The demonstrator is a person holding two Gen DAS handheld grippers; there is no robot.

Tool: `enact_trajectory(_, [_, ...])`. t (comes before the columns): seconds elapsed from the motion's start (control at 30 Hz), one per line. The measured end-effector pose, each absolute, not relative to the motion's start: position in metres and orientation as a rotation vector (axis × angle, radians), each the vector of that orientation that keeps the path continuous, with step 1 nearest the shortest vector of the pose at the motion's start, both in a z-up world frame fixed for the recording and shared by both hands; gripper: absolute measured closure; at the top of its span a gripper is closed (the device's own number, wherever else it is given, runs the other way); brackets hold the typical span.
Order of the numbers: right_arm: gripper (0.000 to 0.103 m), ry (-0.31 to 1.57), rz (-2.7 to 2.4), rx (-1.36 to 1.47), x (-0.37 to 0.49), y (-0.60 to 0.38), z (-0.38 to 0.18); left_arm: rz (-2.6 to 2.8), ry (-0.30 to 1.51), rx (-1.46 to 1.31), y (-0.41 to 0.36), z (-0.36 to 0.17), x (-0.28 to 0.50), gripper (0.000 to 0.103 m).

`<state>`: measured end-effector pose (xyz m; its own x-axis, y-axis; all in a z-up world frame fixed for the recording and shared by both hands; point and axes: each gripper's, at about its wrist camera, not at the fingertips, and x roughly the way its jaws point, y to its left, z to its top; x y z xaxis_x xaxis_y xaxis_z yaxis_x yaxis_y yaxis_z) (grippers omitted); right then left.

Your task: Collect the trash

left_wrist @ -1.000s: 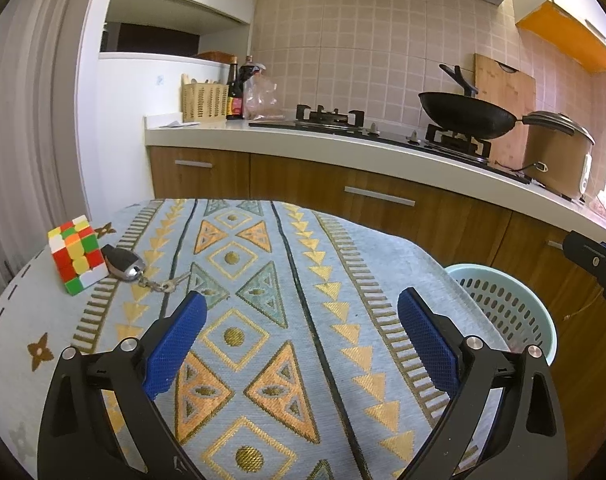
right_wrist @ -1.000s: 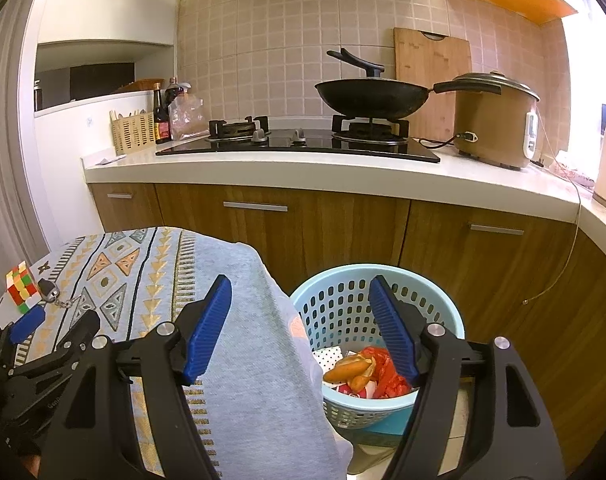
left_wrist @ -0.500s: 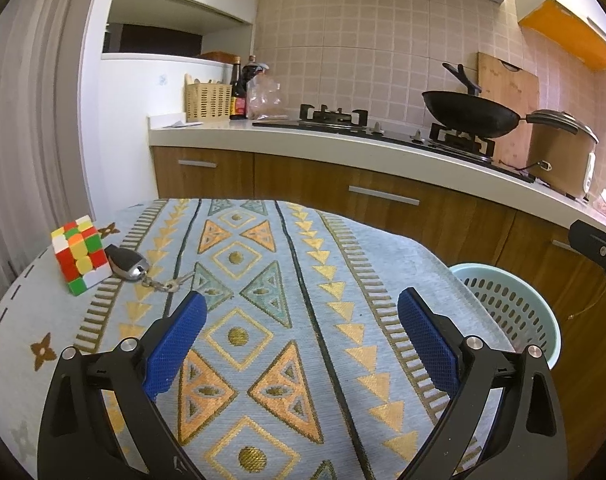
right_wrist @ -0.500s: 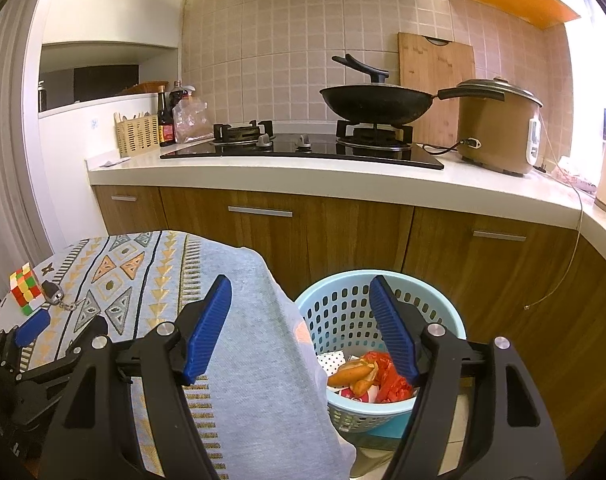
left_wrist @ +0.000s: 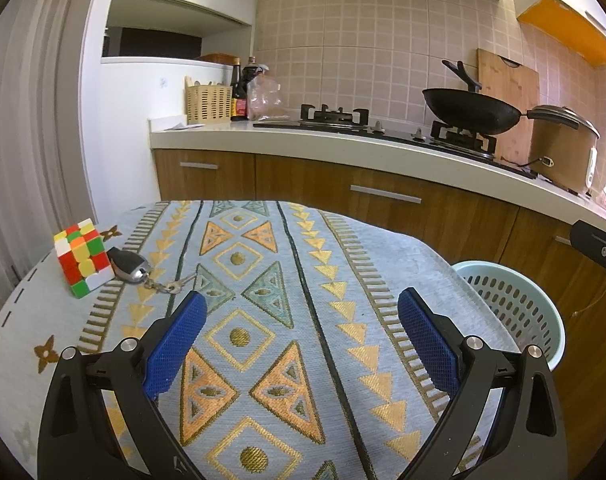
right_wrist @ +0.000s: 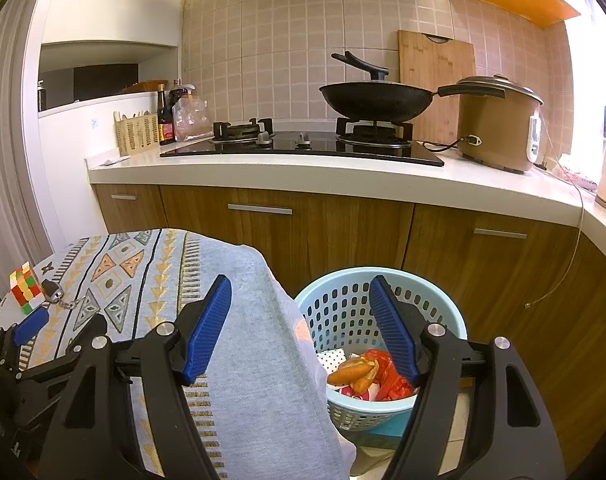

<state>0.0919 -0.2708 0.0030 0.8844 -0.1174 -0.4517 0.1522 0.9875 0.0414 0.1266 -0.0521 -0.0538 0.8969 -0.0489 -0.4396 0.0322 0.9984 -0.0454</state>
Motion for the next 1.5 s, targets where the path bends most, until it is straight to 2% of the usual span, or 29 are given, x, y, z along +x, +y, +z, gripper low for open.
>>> enact_trajectory(1.5, [0.033,0.494,-0.153,0.094,0.093,-0.276,-0.010,0.019,0.426,0.029,-0.060,-0.049,0.121,0.009])
